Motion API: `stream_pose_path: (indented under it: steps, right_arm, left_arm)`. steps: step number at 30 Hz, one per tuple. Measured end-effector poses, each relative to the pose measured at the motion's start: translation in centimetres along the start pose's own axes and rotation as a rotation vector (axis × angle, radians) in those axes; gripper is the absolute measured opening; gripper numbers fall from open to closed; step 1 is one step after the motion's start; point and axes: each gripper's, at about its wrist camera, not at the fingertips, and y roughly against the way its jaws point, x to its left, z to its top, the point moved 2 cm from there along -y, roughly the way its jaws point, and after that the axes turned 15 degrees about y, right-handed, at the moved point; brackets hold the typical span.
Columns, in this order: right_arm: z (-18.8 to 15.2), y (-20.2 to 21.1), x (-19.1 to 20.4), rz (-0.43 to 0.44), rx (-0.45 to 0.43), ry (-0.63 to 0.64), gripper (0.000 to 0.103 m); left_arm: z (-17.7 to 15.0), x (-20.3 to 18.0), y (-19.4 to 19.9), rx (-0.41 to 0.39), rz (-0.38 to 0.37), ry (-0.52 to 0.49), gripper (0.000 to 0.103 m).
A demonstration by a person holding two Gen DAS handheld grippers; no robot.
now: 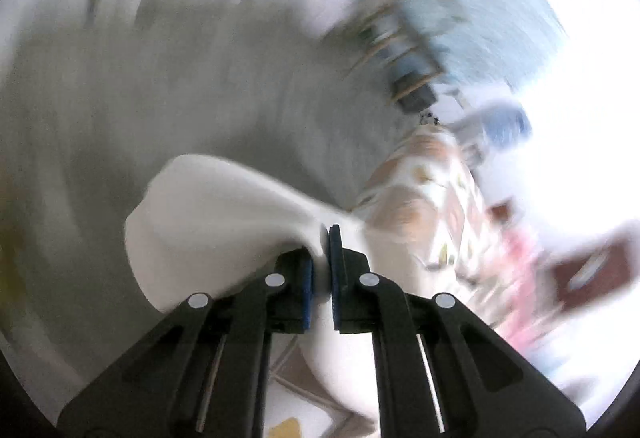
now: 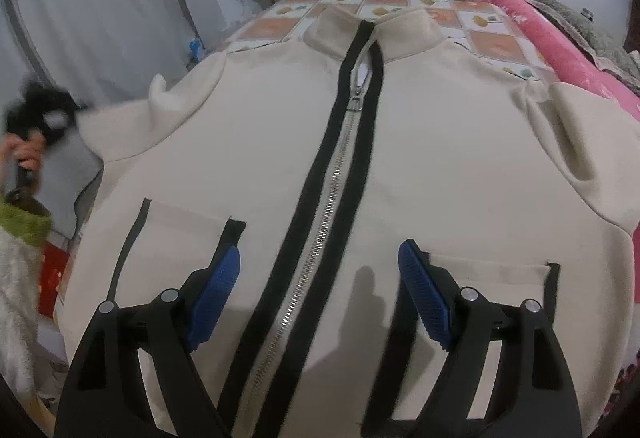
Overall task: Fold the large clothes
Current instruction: 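Open the left tool and withdraw it from the folded side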
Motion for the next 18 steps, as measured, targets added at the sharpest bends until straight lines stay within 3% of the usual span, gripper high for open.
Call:
stream_pose_path:
  steps: [2,4,5,6,7,9,11,13,14,16,18]
  right_arm:
    - [-0.1,0.3,-0.4,-0.005,-0.007,-0.007,0.079]
    - [-0.2,0.7,-0.9,-0.013,-0.016,-0.019,0.079]
    - [-0.3,1.1,-1.3,-0.018,-0.024,-0.026,0.079]
    - [-0.4,1.5,-1.6,-0.025,-0.035,-0.032,0.079]
    - [-0.5,2.0,-2.0,-0.039,-0.047,-0.039,0.079]
    - [-0.8,2.6,-2.6,-0.065,-0.059,-0.052,0.079]
    - [-1.5,3.0,-3.5,-0.094,-0.05,-0.072,0.079]
    - [-2.3,3.0,-4.4,-0.113,-0.026,-0.089,0.079]
    - [-2.5,3.0,-4.8,-0.119,-0.016,-0.093,0.079]
    - [-3.1,2.3,-5.5,-0.129,0.02,-0.095,0.079]
    - [-3.5,1.1,-6.0,-0.138,0.065,-0.088,0.079]
  left_arm:
    - [-3.0,-6.8,3.8,-0.141,0.044,-0.302,0.007]
    - [-9.6,-13.4,6.5,-0.239,0.09,-0.632,0.008]
    - [-11.5,-15.0,6.6,-0.239,0.092,-0.711,0.008]
    - [-15.5,-16.8,6.4,-0.201,0.084,-0.829,0.011]
    - [-17.7,-17.5,5.9,-0.16,0.08,-0.882,0.016]
    - [-23.9,-17.5,3.9,-0.009,0.066,-0.994,0.021]
    - [-28.3,-15.7,0.7,0.115,0.094,-1.044,0.031]
    - [-30.4,-13.6,-1.2,0.186,0.137,-1.031,0.035]
    - [-31.2,-12.5,-1.8,0.214,0.14,-1.004,0.042]
    - [-31.5,-11.3,-1.4,0.191,0.126,-0.969,0.068]
    - [-31.3,-10.5,-0.7,0.192,0.086,-0.905,0.079]
